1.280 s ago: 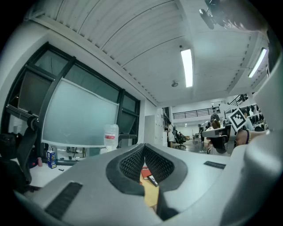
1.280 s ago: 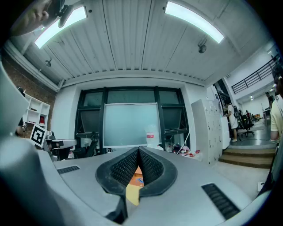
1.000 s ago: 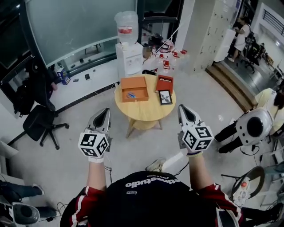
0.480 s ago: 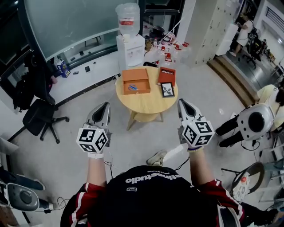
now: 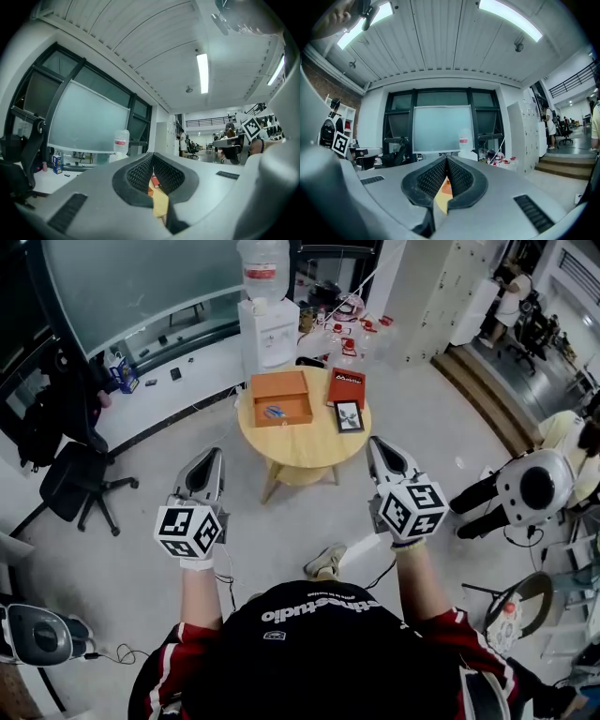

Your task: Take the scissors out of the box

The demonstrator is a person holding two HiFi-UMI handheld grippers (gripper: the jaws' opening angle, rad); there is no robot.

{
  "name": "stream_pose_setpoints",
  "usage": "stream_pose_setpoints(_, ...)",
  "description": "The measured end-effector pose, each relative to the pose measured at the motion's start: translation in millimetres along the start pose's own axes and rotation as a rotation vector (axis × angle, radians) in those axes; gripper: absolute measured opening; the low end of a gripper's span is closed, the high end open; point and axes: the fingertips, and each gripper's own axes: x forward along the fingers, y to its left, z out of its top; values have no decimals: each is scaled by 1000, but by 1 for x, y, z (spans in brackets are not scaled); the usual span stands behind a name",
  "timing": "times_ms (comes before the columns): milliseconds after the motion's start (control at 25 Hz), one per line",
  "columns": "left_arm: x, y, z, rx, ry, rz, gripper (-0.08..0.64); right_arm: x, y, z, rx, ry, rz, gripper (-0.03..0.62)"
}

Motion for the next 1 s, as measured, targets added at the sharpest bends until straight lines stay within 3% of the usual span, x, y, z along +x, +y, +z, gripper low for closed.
stream_pose_setpoints(640, 8, 12, -13, -5, 31, 24, 17, 25, 1, -10, 39, 34, 53, 26)
stream_pose_setpoints(1000, 36, 19, -15, 1, 41, 52, 18, 60, -20, -6, 38, 37, 85, 26)
